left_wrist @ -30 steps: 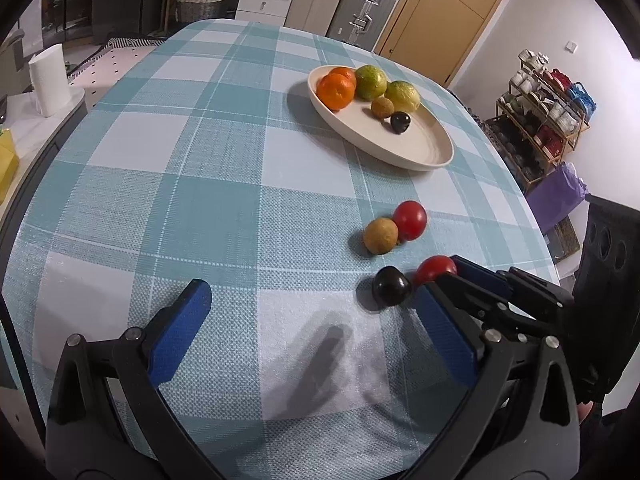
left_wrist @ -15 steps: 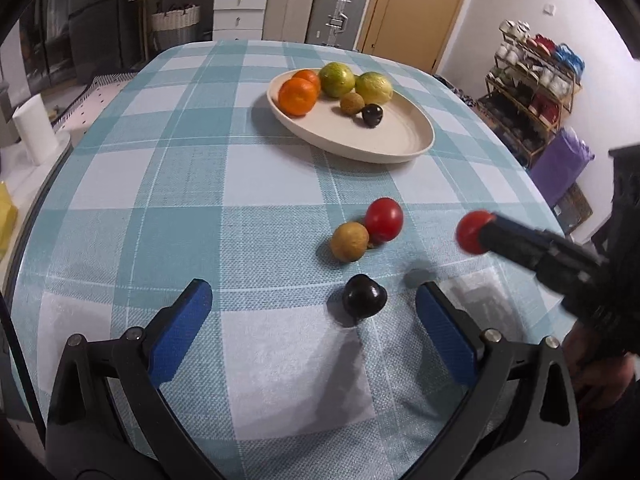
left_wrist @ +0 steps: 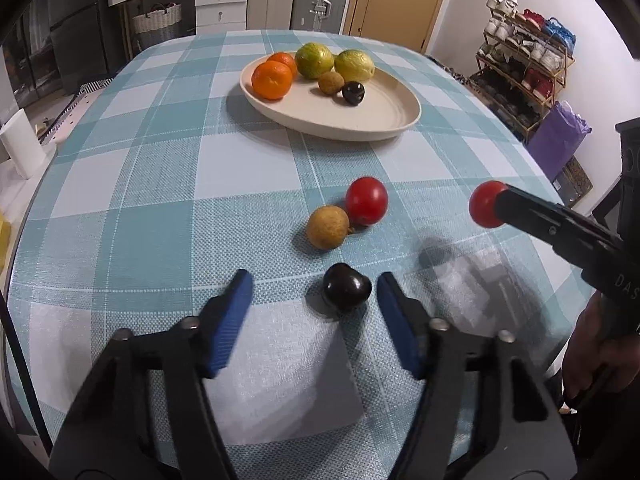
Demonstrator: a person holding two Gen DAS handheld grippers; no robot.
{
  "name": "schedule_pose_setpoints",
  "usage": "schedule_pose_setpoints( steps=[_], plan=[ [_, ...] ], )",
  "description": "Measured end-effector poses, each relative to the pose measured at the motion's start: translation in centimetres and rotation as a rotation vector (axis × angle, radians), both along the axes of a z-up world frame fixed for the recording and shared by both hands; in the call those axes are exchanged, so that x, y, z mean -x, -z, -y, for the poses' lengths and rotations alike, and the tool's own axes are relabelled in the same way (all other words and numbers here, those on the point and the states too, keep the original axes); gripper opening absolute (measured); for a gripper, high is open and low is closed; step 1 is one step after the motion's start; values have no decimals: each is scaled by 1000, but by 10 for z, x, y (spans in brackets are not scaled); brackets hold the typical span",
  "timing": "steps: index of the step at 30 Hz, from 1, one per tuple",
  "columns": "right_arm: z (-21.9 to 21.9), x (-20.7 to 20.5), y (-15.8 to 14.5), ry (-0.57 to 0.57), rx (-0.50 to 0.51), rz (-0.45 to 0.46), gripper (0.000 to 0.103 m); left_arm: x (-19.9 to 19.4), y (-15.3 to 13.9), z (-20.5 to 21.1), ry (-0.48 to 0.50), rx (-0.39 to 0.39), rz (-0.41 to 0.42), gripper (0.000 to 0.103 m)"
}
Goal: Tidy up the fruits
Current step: 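Grasp the red tomato with the right gripper while the left grasps the dark plum, then carry the tomato and plum to the cream plate and release both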
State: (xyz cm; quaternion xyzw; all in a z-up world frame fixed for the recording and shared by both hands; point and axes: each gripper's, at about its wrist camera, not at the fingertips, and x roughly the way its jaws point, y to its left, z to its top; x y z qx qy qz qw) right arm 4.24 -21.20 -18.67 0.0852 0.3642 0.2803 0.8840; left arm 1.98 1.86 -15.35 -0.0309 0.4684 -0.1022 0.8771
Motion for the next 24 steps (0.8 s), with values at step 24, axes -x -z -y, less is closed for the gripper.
schedule_pose_setpoints(
  steps=[24],
  plan=[
    [2,-7,3,-9,0,-15,27,9,-16,-9,39,149,4,20]
  ],
)
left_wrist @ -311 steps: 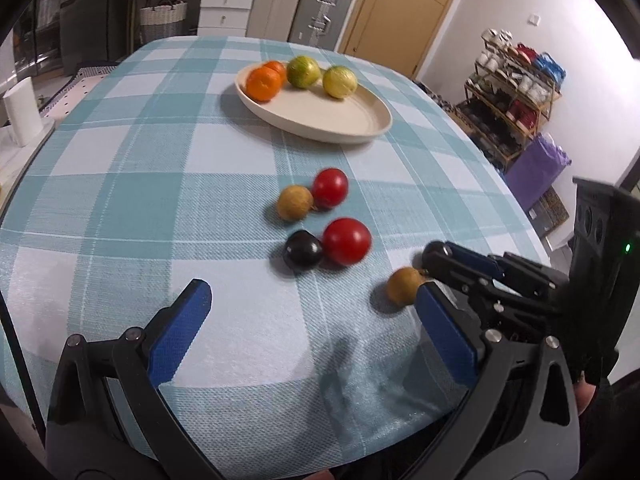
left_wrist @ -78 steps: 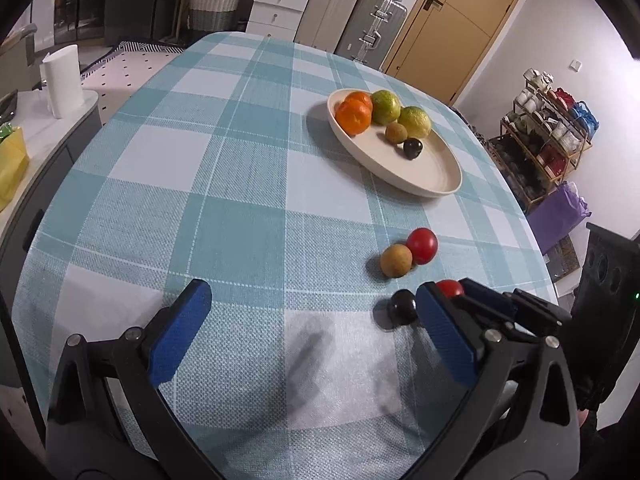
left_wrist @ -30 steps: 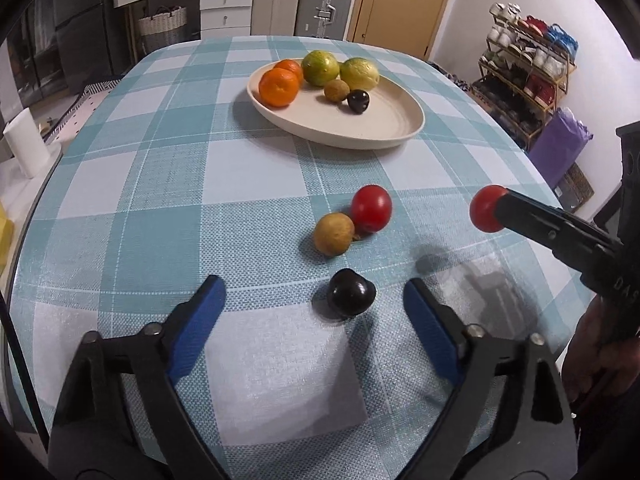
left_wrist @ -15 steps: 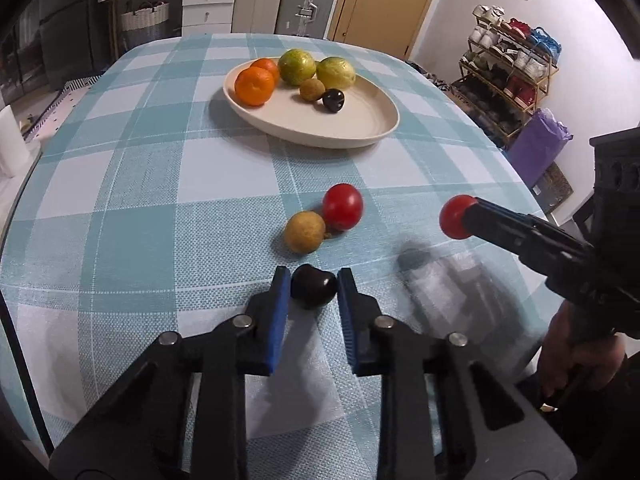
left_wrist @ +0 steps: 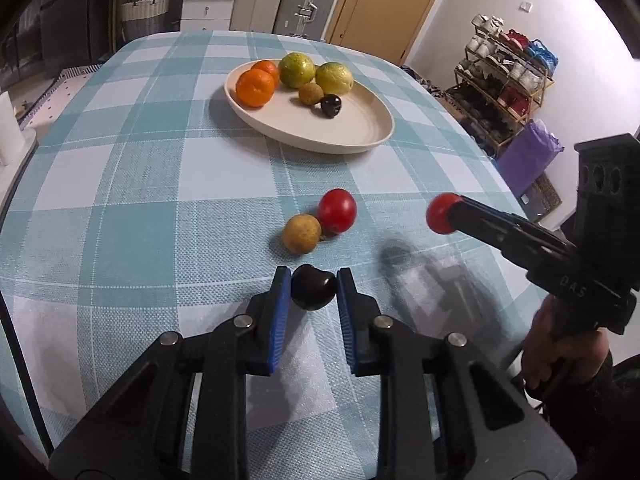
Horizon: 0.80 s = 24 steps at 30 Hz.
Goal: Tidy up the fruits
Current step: 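Carry the tomato and plum to the cream plate and release both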
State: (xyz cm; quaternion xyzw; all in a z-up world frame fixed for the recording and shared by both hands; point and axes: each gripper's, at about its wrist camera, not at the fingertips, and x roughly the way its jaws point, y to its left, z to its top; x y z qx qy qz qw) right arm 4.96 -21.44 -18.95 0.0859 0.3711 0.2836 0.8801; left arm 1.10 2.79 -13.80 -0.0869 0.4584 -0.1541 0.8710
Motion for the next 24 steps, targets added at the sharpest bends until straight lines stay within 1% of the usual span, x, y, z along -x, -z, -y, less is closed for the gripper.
schedule_pose_setpoints(
  steps=[5,10,16,24],
  plan=[
    [-3,-3,-4,-8,6,9,27,3,-15,-3,-3,2,37,20],
    [-6,-3,-12,-17,6,33,27,-8,-35,-11,-21,6,77,20],
    [-9,-14,-20,-27,-2,45,27,-36,-49,-16,-38,41,93,21],
    [-11,-45,-28,-35,-32,44,27,-94,-54,-11,-34,62,91,21]
  ],
)
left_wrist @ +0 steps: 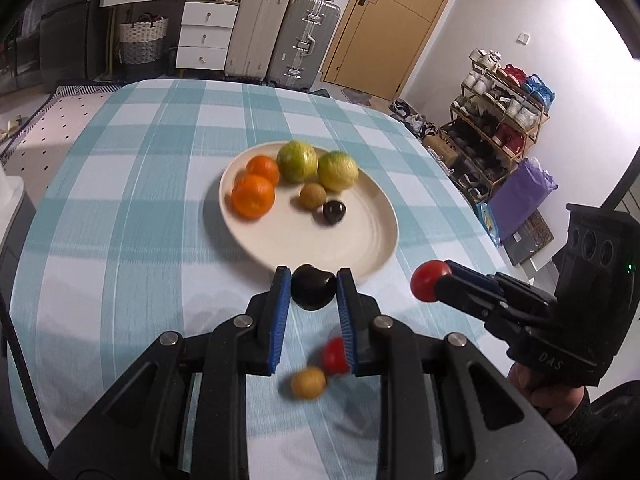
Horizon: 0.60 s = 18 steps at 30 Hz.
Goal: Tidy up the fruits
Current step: 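Carry the tomato and plum to the cream plate and release both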
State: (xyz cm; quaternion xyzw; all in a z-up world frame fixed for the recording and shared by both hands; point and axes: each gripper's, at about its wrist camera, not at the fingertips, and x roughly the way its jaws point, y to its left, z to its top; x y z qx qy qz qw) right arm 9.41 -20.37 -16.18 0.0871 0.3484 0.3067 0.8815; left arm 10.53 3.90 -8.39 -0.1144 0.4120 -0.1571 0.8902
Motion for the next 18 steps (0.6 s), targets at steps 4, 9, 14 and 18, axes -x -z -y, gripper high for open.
schedule_pose_setpoints(
  steps=[4,9,14,18],
  plan=[
    [-1,-23,-3,-1,-13,-6,27,-29,3,8,11,-2,-8,21],
    [-2,-54,-2,8,-21,-25,27,-66,11,21,28,-12,-28,21],
    [-1,-83,-1,15,-30,-42,27,-96,22,29,35,-21,-51,21],
    [0,-104,1,30,-38,-55,27,-113,27,34,43,-32,-61,21]
  ],
)
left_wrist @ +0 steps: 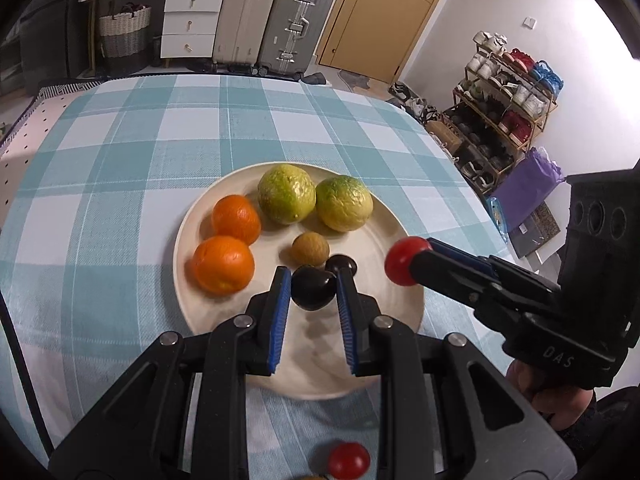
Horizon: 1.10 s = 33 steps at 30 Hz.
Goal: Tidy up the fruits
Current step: 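Carry the tomato and plum to the cream plate and release both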
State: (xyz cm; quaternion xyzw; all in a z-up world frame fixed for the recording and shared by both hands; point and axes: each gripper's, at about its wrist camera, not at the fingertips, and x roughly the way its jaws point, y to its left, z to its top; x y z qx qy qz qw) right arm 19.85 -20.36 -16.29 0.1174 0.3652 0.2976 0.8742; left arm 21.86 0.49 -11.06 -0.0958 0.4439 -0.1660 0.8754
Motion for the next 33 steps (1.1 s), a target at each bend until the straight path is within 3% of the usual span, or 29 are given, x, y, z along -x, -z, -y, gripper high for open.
schedule_pose_setpoints(
  steps=[17,19,20,25,32,33],
  plan=[
    [-11,-45,20,33,79,-19,28,-28,19,9,4,-8,-25,21],
    [-15,-45,20,28,90,-15,31,-27,17,9,10,-5,-18,21],
    [-15,-46,19,27,91,-12,38,-26,15,9,11,-5,-11,21],
    [-12,-39,12,40,75,33,48,-16,7,6,4,-8,16,42],
    [0,-27,6,62,65,49,50,1,-3,0,-30,-26,39,48],
    [2,-25,5,70,65,49,50,3,-5,0,-30,-26,42,53]
  ],
)
